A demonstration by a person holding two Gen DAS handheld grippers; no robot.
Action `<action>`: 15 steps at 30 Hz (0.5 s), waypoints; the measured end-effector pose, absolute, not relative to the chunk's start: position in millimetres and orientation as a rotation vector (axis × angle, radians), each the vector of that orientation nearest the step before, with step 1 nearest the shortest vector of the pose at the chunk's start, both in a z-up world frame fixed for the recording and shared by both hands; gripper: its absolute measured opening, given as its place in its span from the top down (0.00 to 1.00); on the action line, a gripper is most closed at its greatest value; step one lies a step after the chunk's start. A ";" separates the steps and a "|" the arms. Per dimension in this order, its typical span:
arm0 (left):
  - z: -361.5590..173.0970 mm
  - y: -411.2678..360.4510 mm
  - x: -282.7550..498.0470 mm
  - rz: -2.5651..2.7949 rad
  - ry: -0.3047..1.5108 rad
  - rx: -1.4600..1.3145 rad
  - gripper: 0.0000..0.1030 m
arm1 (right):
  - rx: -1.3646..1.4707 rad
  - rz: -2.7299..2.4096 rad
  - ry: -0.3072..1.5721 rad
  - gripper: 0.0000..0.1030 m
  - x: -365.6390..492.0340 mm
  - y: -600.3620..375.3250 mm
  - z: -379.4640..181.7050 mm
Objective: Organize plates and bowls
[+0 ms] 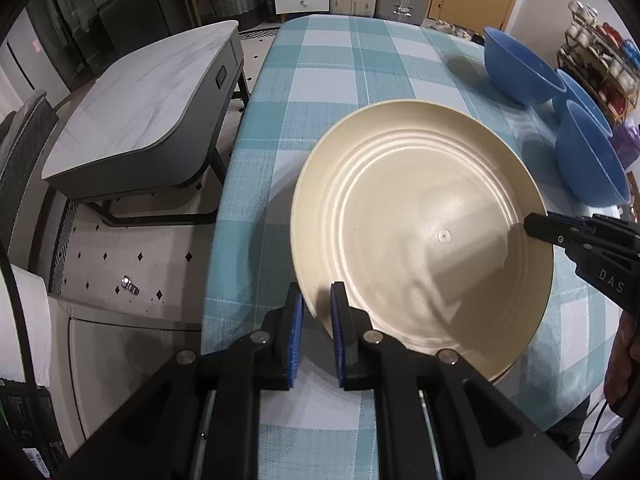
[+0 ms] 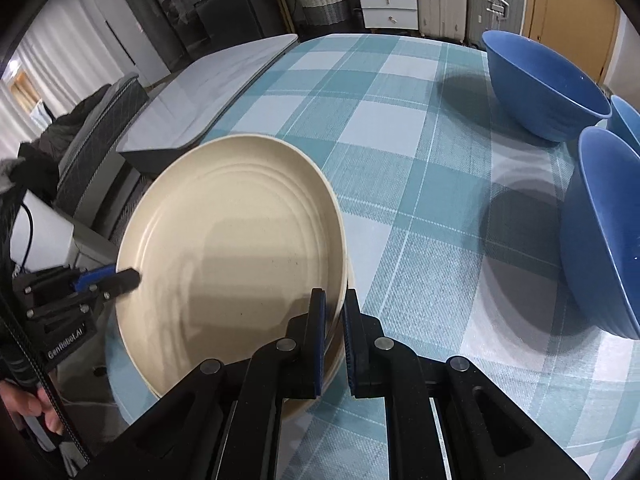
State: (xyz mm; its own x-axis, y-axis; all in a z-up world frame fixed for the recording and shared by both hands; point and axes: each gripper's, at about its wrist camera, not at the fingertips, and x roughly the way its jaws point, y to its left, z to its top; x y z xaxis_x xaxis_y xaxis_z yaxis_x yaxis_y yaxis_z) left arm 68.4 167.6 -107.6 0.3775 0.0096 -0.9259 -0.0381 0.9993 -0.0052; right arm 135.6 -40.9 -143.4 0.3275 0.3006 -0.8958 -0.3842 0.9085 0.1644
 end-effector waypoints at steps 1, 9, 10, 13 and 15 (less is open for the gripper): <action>-108.0 167.3 67.8 0.031 1.181 -0.024 0.90 | -0.102 0.446 1.144 0.91 132.3 -39.9 -143.7; -108.5 163.2 60.8 0.026 1.179 0.013 0.90 | -0.224 0.434 1.098 0.89 116.6 -31.5 -144.6; -108.0 162.8 60.5 0.021 1.184 0.016 0.90 | -0.229 0.436 1.100 0.89 116.0 -31.4 -144.8; -107.8 162.8 59.7 0.011 1.188 0.025 0.88 | -0.241 0.437 1.117 0.88 115.4 -32.0 -146.1; -107.3 166.0 59.8 0.023 1.185 0.005 0.86 | -0.247 0.438 1.118 0.88 114.4 -31.6 -145.9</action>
State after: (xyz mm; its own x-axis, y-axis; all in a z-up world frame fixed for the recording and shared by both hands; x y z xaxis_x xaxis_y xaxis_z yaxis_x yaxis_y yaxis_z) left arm 59.8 166.0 -107.3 0.3758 0.0204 -0.9265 -0.0157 0.9998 0.0157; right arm 114.4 -31.6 -145.9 0.3646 0.2150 -0.9060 -0.4580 0.8885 0.0265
